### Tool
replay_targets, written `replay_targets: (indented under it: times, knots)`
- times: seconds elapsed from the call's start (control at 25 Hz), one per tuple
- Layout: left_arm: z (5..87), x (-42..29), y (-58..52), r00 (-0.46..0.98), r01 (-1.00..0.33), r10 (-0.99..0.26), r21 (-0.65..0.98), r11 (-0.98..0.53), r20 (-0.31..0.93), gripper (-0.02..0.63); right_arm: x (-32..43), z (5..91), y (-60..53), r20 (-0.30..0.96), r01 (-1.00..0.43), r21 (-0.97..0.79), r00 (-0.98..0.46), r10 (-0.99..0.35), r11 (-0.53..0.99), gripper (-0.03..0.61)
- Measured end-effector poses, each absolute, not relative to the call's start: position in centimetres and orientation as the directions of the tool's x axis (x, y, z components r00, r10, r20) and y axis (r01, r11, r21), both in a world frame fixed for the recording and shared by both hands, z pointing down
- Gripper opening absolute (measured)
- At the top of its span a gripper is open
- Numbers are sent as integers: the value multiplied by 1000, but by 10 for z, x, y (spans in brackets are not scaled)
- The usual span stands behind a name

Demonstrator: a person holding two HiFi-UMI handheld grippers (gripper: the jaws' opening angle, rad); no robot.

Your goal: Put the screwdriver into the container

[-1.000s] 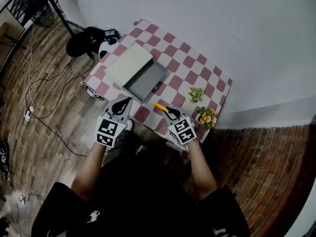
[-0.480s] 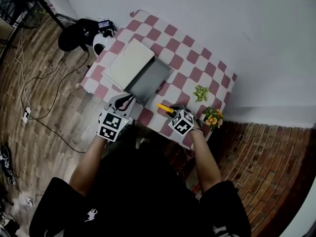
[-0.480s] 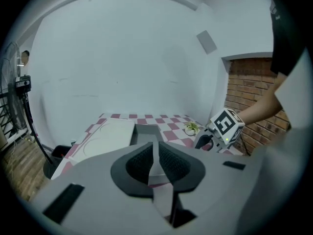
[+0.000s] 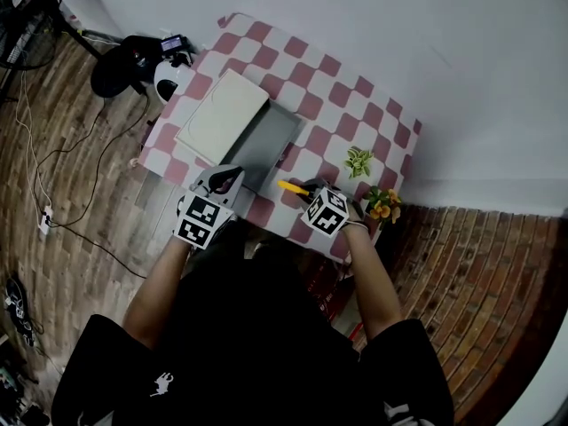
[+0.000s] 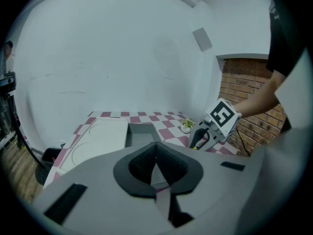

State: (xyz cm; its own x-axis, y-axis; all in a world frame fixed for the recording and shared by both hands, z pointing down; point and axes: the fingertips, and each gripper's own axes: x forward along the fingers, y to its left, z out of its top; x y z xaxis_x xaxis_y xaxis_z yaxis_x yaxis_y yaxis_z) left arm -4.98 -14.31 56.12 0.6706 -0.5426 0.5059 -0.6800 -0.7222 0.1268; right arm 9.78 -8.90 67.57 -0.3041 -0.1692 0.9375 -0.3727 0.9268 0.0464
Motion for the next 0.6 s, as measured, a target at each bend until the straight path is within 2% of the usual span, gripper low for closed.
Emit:
replay_targets:
  times: [0.24, 0.6]
  knots:
    - [556, -69, -158, 653, -709, -573, 132, -693, 496, 3, 61, 630, -140, 908, -284, 163, -332, -257, 945, 75]
    - [554, -105, -176, 599, -761, -627, 111, -639, 498, 3, 0, 636, -190, 938, 65, 268, -245, -245, 961, 75]
